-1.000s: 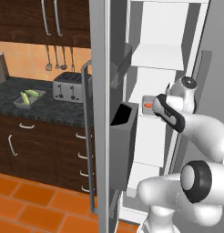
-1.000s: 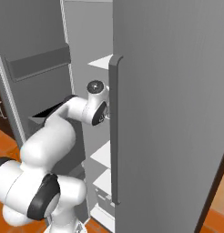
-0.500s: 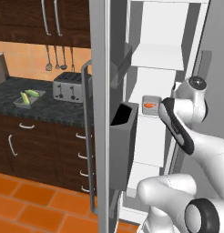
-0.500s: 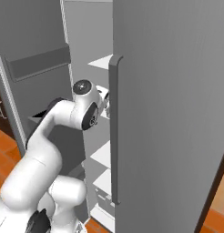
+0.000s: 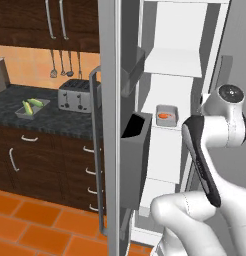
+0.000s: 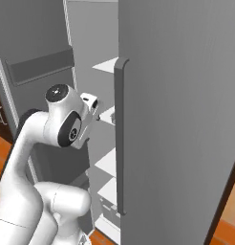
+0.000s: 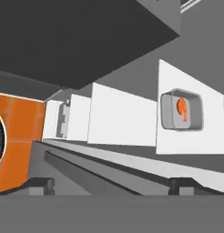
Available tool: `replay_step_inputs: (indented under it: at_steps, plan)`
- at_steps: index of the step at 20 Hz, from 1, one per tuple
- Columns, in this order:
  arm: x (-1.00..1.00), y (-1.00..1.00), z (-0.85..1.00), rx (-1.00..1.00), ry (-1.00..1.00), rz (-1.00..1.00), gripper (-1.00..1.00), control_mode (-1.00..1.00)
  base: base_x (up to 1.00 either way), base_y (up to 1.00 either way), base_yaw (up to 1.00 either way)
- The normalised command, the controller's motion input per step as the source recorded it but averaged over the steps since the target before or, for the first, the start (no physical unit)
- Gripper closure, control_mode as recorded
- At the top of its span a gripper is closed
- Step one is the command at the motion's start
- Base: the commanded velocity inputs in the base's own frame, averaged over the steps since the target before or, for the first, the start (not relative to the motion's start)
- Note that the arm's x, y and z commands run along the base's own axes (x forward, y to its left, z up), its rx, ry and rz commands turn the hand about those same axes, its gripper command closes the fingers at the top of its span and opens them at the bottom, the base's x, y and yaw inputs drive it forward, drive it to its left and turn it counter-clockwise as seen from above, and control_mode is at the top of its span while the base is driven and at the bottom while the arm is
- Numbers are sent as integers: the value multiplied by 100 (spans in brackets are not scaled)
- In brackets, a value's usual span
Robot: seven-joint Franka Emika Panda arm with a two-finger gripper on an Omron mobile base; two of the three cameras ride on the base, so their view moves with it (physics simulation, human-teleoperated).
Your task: Take the meat container that has the shrimp and place it on the second highest rack of the freezer. Then take the vegetable container that has the corns and place it on the highest rack of the freezer.
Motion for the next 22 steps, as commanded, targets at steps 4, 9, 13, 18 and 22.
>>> replay_step_inputs:
  at_steps: [4, 9, 13, 18, 22]
  plan:
    - [-93, 27, -15, 0, 2, 20, -100, -100, 0, 0, 0]
    - [-65, 34, -20, -2, 4, 15, -100, -100, 0, 0, 0]
    - [-44, 24, -42, -7, 1, 16, -100, -100, 0, 0, 0]
    - [-3, 1, -4, -1, 1, 1, -100, -100, 0, 0, 0]
    - [-14, 0, 0, 0, 0, 0, -100, -100, 0, 0, 0]
